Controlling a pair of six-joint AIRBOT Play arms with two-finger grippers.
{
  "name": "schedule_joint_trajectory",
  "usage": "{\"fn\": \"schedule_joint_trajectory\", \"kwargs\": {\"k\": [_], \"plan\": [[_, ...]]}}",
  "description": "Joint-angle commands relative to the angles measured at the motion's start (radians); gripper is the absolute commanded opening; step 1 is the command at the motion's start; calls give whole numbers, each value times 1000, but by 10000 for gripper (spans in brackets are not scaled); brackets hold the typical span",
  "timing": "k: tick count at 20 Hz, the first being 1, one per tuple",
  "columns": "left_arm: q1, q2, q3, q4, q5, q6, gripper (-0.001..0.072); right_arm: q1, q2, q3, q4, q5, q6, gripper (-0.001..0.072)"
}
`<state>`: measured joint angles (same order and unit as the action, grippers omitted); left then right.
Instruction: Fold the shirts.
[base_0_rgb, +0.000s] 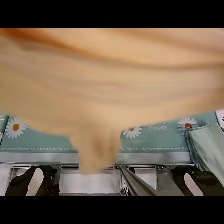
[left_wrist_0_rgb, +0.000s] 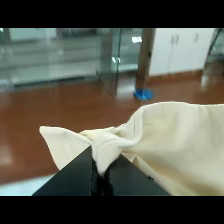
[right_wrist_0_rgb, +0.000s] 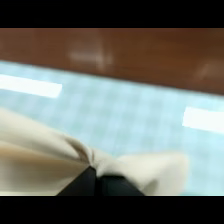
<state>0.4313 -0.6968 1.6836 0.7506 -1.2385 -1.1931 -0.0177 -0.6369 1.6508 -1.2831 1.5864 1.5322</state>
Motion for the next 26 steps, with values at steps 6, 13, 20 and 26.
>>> {"fn": "schedule_joint_trajectory", "kwargs": {"k": [6, 13, 20, 26], "plan": [[-159, -54, -645, 21, 43, 2, 23, 0, 154, -937, 23, -266, 114, 32], [-366, -408, -801, -5, 436, 2, 23, -17, -287, -1041, -31, -694, 167, 33], [-409, -695, -609, -143, 420, -1, 688, -192, -683, -706, 169, -550, 95, 648], [-94, -692, -425, 167, -137, -140, 700, -479, -602, -477, 18, -251, -41, 624]]}}
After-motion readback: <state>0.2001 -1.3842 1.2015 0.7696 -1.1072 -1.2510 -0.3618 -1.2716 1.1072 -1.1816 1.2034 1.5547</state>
